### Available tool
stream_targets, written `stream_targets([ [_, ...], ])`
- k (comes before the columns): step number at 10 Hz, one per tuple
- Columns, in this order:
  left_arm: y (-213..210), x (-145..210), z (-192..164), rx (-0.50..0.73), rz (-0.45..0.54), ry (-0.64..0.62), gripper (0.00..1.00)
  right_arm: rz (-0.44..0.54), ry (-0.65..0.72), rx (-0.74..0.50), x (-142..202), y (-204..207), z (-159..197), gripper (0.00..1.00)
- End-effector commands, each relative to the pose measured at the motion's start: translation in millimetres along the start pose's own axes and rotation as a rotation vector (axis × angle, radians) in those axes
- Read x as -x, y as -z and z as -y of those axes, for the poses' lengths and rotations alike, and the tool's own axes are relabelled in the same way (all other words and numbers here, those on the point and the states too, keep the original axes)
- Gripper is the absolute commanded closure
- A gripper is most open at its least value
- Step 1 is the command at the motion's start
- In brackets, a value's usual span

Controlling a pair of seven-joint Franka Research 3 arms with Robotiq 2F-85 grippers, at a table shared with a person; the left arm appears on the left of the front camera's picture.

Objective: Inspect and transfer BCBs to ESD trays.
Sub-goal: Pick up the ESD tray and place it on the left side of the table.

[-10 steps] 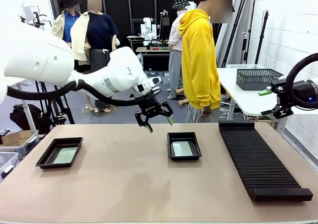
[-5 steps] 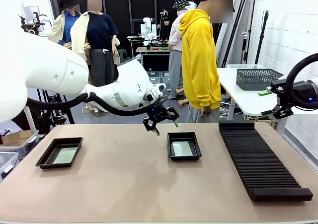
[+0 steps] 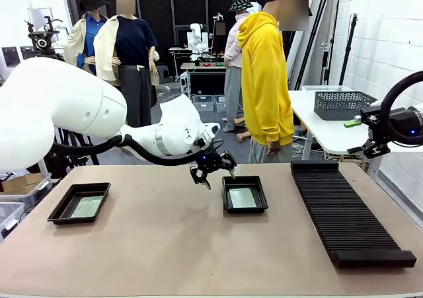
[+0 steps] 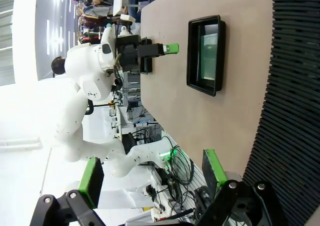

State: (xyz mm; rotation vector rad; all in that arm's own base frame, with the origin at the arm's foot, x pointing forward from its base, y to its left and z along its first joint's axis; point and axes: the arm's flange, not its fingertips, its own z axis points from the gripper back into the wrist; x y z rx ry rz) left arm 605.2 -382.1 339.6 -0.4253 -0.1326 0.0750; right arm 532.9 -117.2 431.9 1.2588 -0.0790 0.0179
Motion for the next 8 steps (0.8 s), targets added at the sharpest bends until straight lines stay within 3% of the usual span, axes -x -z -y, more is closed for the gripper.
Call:
stream_targets([
  [1,10.1,-3.7,6.6,-0.037,0.025,-0.021,0.00,0.000,0.007,-0.002,2.2,1.2,0.5,0.00],
  [8,28.3,-10.7,7.9,-0.037,0.007,-0.009,0.03,0.000,0.007,-0.002,2.2,1.2,0.5,0.00],
])
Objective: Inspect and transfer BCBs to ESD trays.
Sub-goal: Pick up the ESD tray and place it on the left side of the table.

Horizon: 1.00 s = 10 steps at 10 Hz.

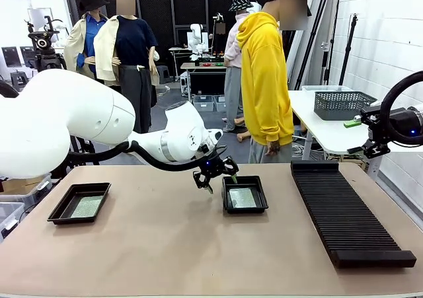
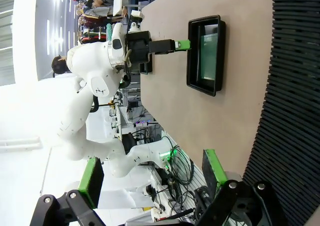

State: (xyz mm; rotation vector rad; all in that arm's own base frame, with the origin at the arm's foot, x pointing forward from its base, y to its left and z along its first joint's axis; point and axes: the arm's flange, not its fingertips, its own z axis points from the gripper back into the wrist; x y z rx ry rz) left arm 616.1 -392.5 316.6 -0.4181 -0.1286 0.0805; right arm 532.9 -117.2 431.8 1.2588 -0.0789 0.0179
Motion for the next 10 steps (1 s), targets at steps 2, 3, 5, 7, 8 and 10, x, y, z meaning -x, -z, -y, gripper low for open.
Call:
stream_targets([
  [2,5.3,-2.2,8.6,-0.038,-0.013,0.005,0.15,0.000,0.007,-0.002,2.2,1.2,0.4,0.00],
  [3,6.3,-1.2,10.1,-0.038,-0.014,0.008,0.24,0.000,0.007,-0.002,2.2,1.2,0.4,0.00],
  [5,10.1,0.9,12.6,-0.040,-0.022,0.016,0.41,0.000,0.007,-0.002,2.2,1.2,0.4,0.00],
  [7,10.5,1.4,13.2,-0.041,-0.029,0.029,0.63,0.000,0.007,-0.002,2.2,1.2,0.4,0.00],
  [8,11.3,1.5,12.6,-0.043,-0.038,0.035,0.79,0.000,0.007,-0.002,2.2,1.2,0.4,0.00],
  [10,10.5,2.2,12.4,-0.044,-0.060,0.041,1.00,0.000,0.007,-0.002,2.2,1.2,0.4,0.00],
])
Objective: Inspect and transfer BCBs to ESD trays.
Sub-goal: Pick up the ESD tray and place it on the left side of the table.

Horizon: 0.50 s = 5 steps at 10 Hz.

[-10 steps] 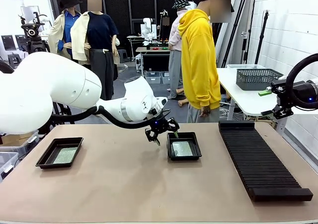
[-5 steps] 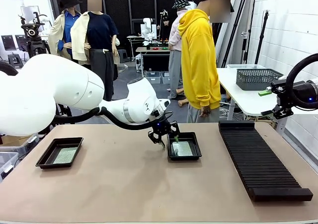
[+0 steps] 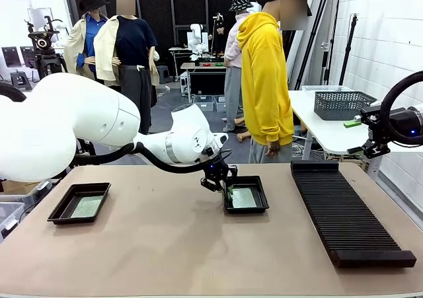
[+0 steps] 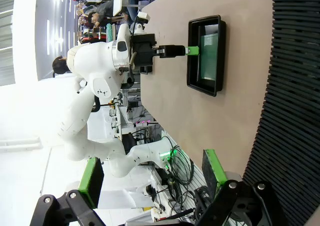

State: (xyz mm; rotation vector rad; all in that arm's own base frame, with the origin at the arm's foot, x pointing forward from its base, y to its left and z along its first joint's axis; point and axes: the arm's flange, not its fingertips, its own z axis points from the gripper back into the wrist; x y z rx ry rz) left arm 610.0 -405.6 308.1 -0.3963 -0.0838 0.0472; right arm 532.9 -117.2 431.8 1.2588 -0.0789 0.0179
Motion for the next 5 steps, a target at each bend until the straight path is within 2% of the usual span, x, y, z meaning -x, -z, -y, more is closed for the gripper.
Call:
stream_targets([
  [1,-2.4,-6.1,3.4,-0.021,-0.015,0.011,1.00,0.000,0.007,-0.002,2.2,1.2,0.4,0.00],
  [2,-3.2,-5.2,2.4,-0.018,-0.049,-0.004,1.00,0.000,0.007,-0.002,2.2,1.2,0.4,0.00],
  [3,-0.2,0.3,0.3,-0.003,-0.007,0.000,1.00,0.000,0.007,-0.002,2.2,1.2,0.4,0.00],
  [5,-0.2,0.3,0.3,-0.003,-0.007,0.000,1.00,0.000,0.007,-0.002,2.2,1.2,0.4,0.00],
])
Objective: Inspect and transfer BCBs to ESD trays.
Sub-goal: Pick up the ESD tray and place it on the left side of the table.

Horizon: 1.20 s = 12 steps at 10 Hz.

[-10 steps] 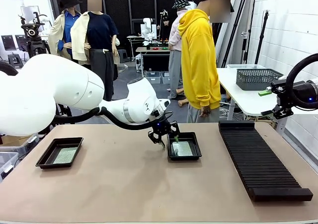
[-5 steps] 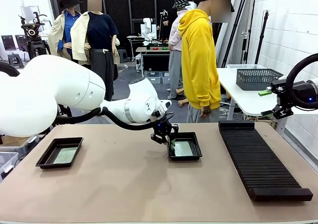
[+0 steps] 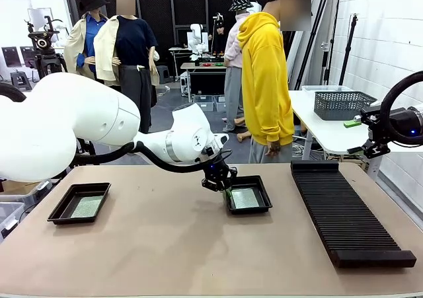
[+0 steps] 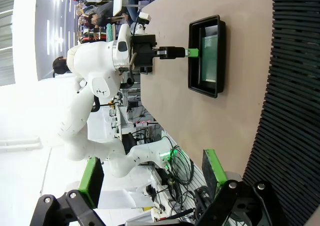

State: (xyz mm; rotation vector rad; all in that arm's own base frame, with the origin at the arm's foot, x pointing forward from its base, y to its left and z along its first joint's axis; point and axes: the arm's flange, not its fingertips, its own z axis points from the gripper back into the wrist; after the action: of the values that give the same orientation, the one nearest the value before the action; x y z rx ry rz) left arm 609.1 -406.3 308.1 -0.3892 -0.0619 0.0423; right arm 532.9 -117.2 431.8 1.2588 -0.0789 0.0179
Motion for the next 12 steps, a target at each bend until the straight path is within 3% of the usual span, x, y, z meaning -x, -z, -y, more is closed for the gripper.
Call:
stream_targets([
  [1,-0.3,-0.7,-0.3,0.005,0.015,0.000,1.00,0.000,0.007,-0.002,2.2,1.2,0.4,0.00],
  [6,-7.1,3.9,-1.8,0.002,-0.001,0.010,1.00,0.000,0.007,-0.002,2.2,1.2,0.4,0.00],
  [12,-58.6,36.6,-73.2,0.013,0.038,0.004,1.00,0.000,0.007,-0.002,2.2,1.2,0.4,0.00],
])
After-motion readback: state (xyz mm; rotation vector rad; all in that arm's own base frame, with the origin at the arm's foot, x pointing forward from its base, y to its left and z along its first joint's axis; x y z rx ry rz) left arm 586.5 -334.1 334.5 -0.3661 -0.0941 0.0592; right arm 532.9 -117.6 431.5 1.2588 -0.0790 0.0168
